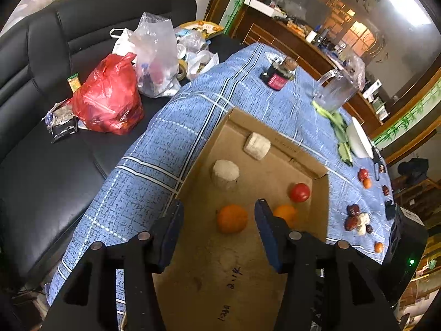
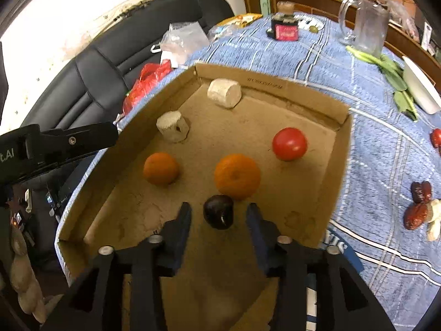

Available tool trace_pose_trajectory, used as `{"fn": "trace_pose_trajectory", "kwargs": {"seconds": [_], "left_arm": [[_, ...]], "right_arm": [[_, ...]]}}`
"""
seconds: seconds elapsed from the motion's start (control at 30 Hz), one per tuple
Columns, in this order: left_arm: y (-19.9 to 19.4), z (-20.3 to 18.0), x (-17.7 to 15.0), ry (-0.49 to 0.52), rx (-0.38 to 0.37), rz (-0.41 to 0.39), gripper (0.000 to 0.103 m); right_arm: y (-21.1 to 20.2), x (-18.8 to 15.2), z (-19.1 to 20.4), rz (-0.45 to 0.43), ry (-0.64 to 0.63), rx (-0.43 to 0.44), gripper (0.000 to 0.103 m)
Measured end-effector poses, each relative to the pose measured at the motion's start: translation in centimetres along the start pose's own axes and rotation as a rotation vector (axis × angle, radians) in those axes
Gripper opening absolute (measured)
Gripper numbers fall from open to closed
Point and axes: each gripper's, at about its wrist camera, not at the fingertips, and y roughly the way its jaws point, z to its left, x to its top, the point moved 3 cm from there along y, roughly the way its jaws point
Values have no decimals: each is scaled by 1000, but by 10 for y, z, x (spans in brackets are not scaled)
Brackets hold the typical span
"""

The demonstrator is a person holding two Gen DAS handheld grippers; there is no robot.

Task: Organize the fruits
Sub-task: 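Place the orange and dark plum into the cardboard box, opening both tools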

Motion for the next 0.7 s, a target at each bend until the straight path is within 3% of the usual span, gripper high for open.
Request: {"fn": "trace_pose_trajectory", "kwargs": {"seconds": [0.43,0.6,0.7], "left_arm": [[4,-3,-4,-29,-8,7,56],[6,-27,-7,-10,0,4,56],[7,-48,-10,11,4,5,61]], "right_arm": [[-27,-4,-23,-62,74,-21,55],[-39,-12,-43,-82,108,-23,55],[-50,-19,-63,-97,140,-25,55]]}}
